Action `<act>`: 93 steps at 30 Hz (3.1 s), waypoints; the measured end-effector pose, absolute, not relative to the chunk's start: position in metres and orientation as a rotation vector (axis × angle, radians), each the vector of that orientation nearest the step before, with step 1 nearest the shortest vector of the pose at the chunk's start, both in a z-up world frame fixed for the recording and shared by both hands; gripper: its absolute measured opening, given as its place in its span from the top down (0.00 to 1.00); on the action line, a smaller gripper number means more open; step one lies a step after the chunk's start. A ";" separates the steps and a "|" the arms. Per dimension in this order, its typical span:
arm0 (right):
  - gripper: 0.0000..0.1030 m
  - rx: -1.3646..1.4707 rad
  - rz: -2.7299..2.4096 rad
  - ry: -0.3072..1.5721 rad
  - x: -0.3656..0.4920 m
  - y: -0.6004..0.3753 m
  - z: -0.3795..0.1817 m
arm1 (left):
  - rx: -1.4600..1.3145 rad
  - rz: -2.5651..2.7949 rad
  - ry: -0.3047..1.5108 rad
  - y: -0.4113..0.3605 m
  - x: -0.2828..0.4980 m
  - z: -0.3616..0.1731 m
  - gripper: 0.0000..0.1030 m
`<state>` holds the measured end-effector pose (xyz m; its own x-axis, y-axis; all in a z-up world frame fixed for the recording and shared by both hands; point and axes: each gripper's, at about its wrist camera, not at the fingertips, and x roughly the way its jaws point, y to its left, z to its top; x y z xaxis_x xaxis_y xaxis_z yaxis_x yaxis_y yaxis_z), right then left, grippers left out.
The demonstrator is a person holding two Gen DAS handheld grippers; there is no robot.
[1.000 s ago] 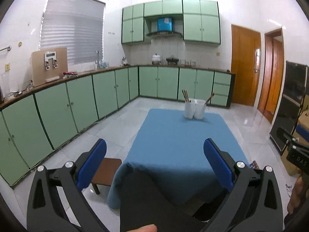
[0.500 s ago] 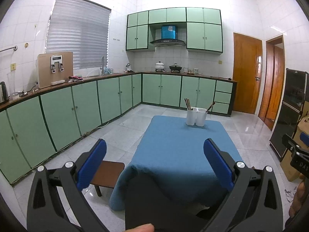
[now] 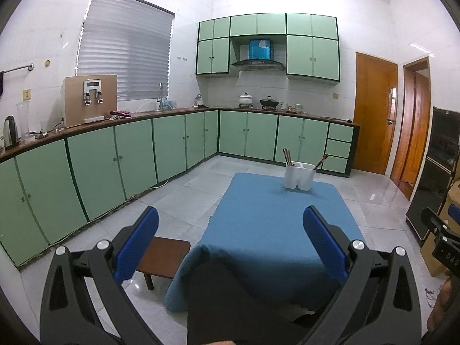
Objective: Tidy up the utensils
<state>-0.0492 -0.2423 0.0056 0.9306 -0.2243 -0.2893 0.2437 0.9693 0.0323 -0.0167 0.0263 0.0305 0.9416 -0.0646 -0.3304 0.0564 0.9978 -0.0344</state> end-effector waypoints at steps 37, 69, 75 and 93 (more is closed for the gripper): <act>0.06 0.084 -0.249 0.275 -0.052 -0.239 0.004 | -0.020 -0.045 0.324 0.031 -0.021 0.032 0.05; 0.06 0.087 -0.250 0.274 -0.051 -0.239 0.004 | -0.021 -0.050 0.324 0.030 -0.020 0.034 0.05; 0.06 0.087 -0.250 0.272 -0.051 -0.239 0.005 | -0.022 -0.050 0.322 0.029 -0.020 0.035 0.05; 0.06 0.088 -0.249 0.274 -0.051 -0.240 0.004 | -0.022 -0.051 0.323 0.029 -0.021 0.033 0.05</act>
<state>-0.0507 -0.2400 0.0041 0.9322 -0.2311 -0.2785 0.2549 0.9656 0.0517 -0.0207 0.0294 0.0328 0.9471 -0.0536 -0.3163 0.0466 0.9985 -0.0298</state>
